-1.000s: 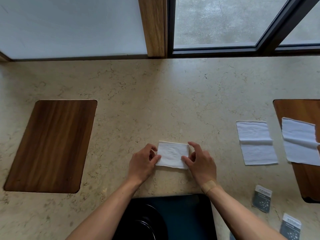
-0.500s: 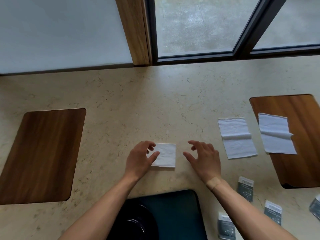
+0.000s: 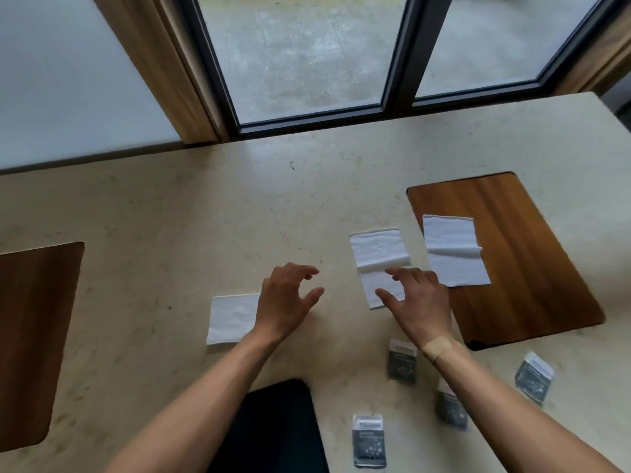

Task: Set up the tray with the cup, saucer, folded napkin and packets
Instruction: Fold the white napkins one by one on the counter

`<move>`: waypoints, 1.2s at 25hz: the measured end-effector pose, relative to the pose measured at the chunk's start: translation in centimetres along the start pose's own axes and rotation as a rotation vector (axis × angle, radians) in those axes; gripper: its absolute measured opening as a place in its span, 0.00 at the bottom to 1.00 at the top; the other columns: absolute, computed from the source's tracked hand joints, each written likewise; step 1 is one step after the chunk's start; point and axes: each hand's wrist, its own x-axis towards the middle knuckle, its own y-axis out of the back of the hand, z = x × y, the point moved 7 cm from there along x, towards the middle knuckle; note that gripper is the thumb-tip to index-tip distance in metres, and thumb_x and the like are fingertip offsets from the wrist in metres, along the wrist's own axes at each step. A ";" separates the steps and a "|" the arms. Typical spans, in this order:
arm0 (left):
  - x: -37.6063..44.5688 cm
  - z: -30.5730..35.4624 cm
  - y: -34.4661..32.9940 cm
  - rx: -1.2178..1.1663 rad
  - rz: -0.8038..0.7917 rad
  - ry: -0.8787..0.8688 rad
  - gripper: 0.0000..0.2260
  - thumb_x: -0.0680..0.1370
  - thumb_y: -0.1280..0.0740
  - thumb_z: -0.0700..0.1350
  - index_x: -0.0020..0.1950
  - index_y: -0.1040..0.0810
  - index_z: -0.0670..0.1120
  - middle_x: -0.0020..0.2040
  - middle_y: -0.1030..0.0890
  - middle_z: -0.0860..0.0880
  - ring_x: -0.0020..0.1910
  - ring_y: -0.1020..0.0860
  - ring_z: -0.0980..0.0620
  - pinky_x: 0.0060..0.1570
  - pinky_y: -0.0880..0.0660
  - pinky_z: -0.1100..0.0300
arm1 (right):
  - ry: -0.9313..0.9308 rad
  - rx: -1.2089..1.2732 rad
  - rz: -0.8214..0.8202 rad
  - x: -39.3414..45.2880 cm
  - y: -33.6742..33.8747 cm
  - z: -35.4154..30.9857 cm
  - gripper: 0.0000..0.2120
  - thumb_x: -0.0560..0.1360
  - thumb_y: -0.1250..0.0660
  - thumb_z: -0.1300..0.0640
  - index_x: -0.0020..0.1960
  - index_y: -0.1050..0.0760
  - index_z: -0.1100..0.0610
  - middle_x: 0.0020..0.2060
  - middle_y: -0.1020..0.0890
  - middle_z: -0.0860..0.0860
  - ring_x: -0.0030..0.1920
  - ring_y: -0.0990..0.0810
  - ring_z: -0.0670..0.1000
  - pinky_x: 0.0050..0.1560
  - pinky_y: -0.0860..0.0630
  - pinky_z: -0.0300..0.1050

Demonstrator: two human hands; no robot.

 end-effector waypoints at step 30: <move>5.8 6.1 -8.1 0.126 -0.032 -0.002 0.02 0.73 0.30 0.46 0.44 0.20 0.48 0.47 0.20 0.51 0.50 0.26 0.50 0.46 0.35 0.55 | 0.035 0.148 -0.028 6.3 -1.4 5.5 0.06 0.71 0.29 0.52 0.45 0.24 0.51 0.45 0.20 0.51 0.47 0.27 0.52 0.44 0.25 0.47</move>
